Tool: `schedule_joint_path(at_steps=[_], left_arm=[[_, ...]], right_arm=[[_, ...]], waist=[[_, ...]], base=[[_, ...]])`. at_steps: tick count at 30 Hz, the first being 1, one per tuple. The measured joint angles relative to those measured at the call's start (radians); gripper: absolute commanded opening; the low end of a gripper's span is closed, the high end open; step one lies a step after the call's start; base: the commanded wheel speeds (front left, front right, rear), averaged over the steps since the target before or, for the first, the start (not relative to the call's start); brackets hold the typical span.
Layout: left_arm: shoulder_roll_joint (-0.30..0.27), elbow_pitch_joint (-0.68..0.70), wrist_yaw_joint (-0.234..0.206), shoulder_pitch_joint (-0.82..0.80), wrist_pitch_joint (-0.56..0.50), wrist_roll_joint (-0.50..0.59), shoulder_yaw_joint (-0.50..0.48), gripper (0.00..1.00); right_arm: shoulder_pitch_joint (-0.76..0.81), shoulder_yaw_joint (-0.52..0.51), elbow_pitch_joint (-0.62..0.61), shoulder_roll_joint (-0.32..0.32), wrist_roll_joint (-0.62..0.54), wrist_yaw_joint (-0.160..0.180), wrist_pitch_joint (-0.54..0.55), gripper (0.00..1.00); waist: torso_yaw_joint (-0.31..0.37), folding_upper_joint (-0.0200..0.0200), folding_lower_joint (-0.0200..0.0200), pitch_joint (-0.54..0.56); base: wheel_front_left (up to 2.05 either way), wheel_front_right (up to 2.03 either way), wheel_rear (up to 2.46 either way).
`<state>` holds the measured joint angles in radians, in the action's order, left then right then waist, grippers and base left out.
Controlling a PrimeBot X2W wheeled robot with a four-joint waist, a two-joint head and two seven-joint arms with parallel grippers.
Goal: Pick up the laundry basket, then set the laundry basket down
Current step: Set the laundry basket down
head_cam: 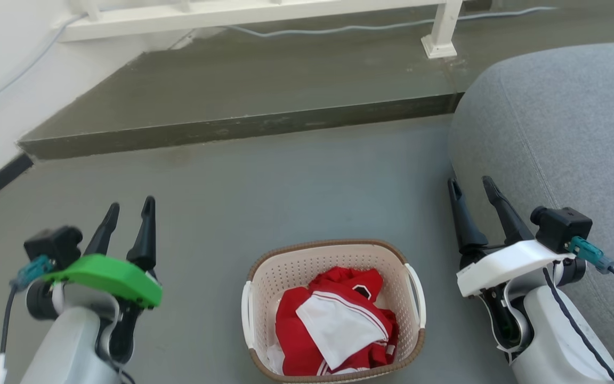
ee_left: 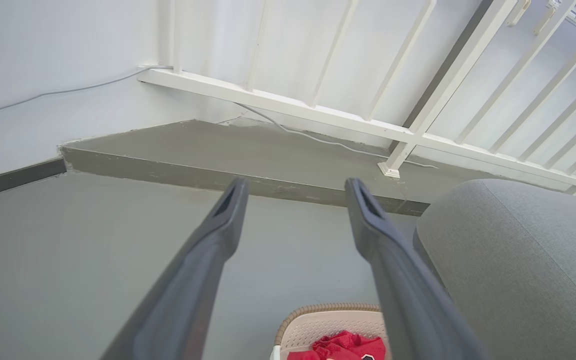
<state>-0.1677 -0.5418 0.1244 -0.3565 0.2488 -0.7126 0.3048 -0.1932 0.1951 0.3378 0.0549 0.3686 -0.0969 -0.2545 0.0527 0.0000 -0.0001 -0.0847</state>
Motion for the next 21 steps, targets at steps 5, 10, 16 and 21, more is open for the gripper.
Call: schedule_joint_path(at_steps=[5,10,16,21], left_arm=[[-0.002,0.087,0.000,0.093,0.000,0.059,-0.067,1.00],[0.014,0.147,0.000,0.164,0.000,0.086,-0.111,1.00],[0.037,0.211,0.000,0.216,0.000,0.137,-0.142,1.00],[0.054,0.241,0.000,0.243,0.000,0.170,-0.157,1.00]], right_arm=[[0.017,-0.013,-0.009,-0.001,0.000,-0.008,0.000,1.00],[0.023,-0.030,-0.020,-0.001,0.000,-0.008,0.000,1.00],[0.026,-0.034,-0.032,-0.001,0.000,-0.008,0.000,1.00],[0.039,-0.035,-0.034,-0.001,-0.002,-0.009,0.000,1.00]], waist=[[-0.012,0.0000,0.0000,0.022],[-0.013,0.0000,0.0000,0.033],[-0.008,0.0000,0.0000,0.036],[-0.007,0.0000,0.0000,0.036]], base=[[0.00,0.00,0.00],[0.00,0.00,0.00],[0.00,0.00,0.00],[0.00,0.00,0.00]])
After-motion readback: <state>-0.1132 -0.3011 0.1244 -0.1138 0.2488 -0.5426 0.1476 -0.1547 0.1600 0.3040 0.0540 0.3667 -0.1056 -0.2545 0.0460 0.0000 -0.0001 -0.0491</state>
